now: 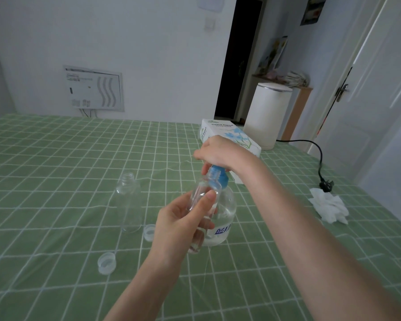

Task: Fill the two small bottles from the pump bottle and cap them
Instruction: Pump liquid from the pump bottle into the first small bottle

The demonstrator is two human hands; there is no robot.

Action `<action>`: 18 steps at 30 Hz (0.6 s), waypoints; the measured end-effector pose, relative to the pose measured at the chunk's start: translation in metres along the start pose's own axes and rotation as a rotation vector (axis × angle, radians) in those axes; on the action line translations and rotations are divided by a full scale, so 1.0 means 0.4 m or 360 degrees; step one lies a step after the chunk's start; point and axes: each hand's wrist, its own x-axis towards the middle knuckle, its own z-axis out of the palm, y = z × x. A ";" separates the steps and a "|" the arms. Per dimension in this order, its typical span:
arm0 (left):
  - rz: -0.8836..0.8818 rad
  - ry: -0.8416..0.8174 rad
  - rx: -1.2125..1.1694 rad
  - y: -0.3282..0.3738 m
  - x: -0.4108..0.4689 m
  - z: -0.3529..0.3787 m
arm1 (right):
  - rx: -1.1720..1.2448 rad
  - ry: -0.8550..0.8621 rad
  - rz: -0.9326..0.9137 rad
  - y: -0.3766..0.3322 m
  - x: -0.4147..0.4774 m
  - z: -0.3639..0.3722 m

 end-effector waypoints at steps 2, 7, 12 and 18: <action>0.0003 0.0001 -0.0013 0.004 0.002 0.001 | -0.0080 0.0024 -0.0019 -0.004 0.000 -0.009; 0.0009 -0.0003 -0.0019 0.005 0.001 0.002 | -0.0074 0.0023 0.0003 -0.008 0.001 -0.008; 0.0011 -0.0009 0.0000 0.005 0.000 -0.003 | -0.0018 -0.0017 0.0031 -0.007 0.002 -0.003; -0.0013 -0.0023 0.0018 -0.003 -0.005 -0.006 | 0.0033 -0.0037 0.0063 0.006 0.006 0.019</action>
